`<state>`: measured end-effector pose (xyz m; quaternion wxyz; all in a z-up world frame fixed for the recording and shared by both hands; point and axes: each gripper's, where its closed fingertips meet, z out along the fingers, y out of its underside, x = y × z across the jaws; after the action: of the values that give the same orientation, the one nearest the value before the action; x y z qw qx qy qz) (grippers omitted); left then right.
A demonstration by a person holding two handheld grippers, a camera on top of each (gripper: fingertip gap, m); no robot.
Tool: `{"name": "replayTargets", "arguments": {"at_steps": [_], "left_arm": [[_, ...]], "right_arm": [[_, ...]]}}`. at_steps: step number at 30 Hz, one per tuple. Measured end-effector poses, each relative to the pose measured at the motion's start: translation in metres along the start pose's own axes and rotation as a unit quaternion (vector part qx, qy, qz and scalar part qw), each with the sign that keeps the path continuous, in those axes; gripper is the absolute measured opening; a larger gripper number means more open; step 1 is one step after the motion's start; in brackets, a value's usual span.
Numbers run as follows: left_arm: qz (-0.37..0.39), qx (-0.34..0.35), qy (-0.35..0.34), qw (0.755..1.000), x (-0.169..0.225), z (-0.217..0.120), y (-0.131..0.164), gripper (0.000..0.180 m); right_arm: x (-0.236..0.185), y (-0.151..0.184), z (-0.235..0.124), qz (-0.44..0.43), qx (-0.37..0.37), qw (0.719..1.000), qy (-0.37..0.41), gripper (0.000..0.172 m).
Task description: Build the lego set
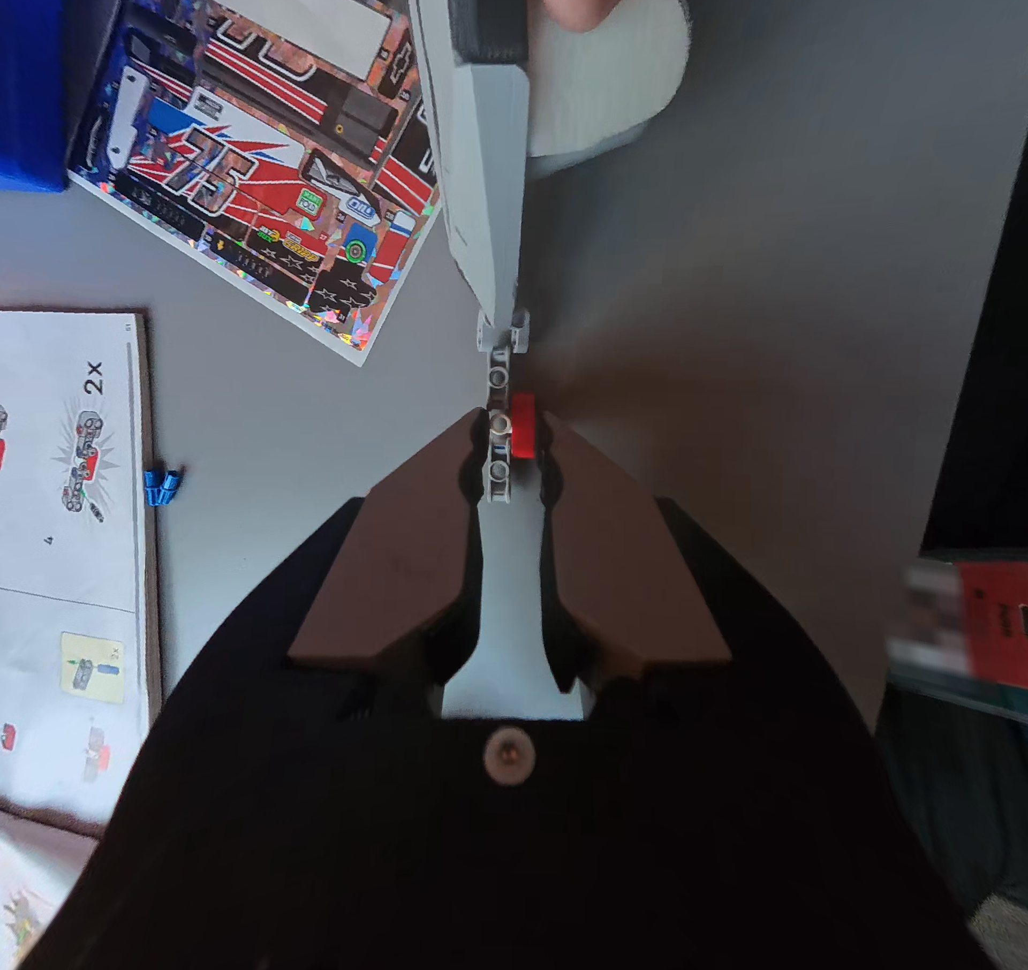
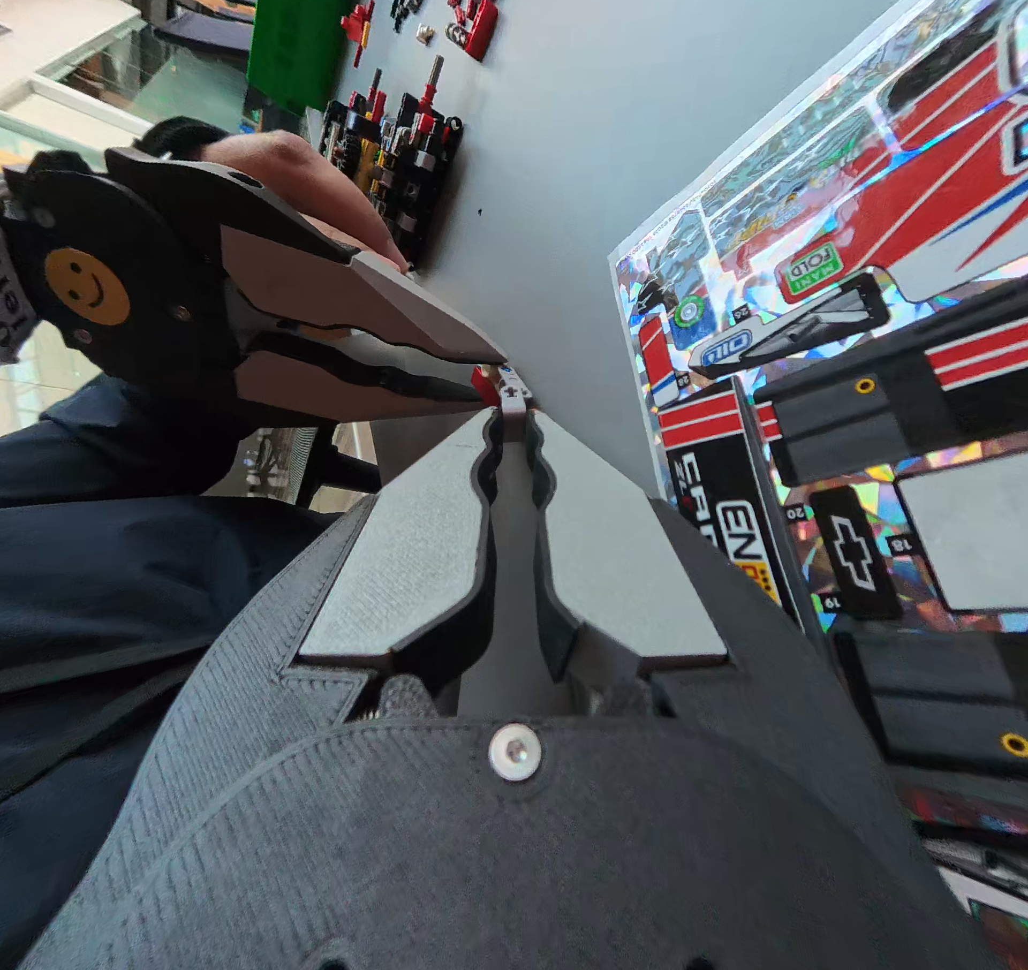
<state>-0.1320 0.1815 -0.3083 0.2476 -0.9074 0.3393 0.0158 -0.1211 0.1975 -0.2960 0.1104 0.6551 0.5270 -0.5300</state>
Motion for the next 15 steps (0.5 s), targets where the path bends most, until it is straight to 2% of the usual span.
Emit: {"name": "replayTargets", "arguments": {"at_steps": [6, 12, 15], "left_arm": [[0.013, -0.016, 0.032, 0.999, 0.001, -0.001, 0.003, 0.013], [0.008, 0.001, 0.035, 0.999, 0.001, -0.001, 0.003, 0.013], [0.002, 0.006, 0.039, 0.999, 0.001, -0.001, 0.003, 0.013]], "right_arm": [[0.005, 0.001, 0.001, 0.002, -0.025, 0.999, 0.048, 0.006], [0.003, -0.003, -0.013, -0.026, -0.027, 0.995, 0.095, 0.038], [-0.009, -0.003, -0.020, -0.116, -0.033, 0.988, 0.100, 0.035]]}}
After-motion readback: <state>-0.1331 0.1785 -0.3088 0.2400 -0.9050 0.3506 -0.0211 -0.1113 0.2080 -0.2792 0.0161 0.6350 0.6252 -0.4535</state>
